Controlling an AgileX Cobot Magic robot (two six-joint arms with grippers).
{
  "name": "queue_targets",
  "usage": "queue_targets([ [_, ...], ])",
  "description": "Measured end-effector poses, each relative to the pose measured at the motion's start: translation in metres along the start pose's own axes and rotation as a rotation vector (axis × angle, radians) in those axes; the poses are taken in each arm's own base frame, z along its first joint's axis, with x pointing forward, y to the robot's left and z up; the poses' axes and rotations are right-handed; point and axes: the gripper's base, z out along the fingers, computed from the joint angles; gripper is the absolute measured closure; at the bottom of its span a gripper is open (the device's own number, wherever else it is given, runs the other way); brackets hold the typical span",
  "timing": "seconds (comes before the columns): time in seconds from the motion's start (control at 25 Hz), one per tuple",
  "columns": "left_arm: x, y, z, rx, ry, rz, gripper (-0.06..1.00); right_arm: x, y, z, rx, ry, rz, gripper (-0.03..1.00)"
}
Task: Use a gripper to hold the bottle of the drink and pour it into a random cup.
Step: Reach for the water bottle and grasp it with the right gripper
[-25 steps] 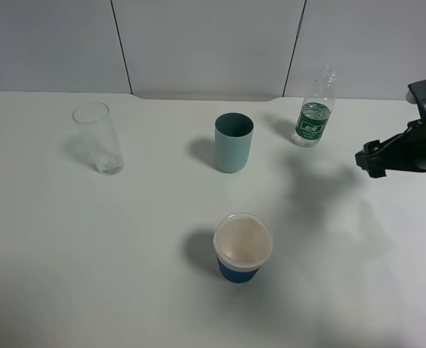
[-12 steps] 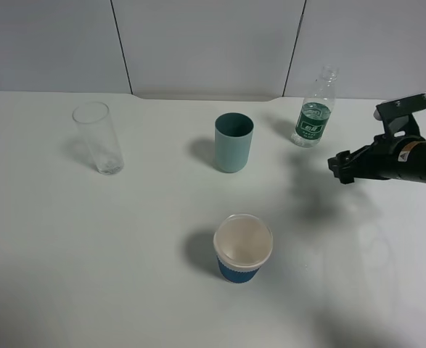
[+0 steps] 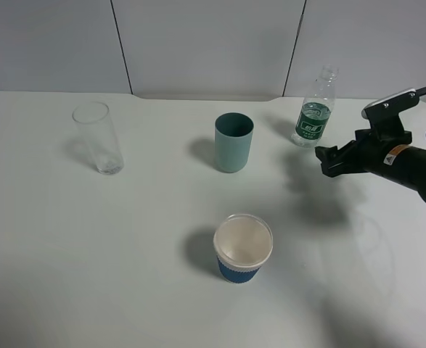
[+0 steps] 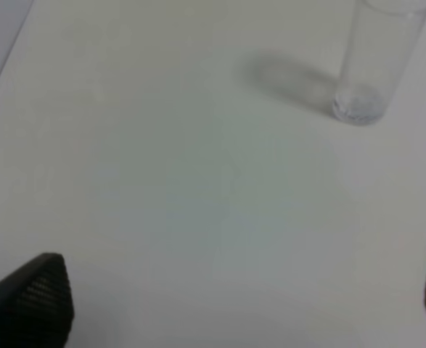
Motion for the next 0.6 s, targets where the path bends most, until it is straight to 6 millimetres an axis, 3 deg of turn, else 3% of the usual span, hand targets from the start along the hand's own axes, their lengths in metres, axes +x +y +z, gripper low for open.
queue_targets([
  [0.36,0.000,0.000,0.000,0.000,0.000,0.000,-0.03,0.009,-0.001,0.009,0.039,-0.084,0.035,0.14],
  [0.6,0.000,0.000,0.000,0.000,0.000,0.000,-0.03,-0.002,-0.005,0.019,0.049,-0.146,0.050,0.14],
])
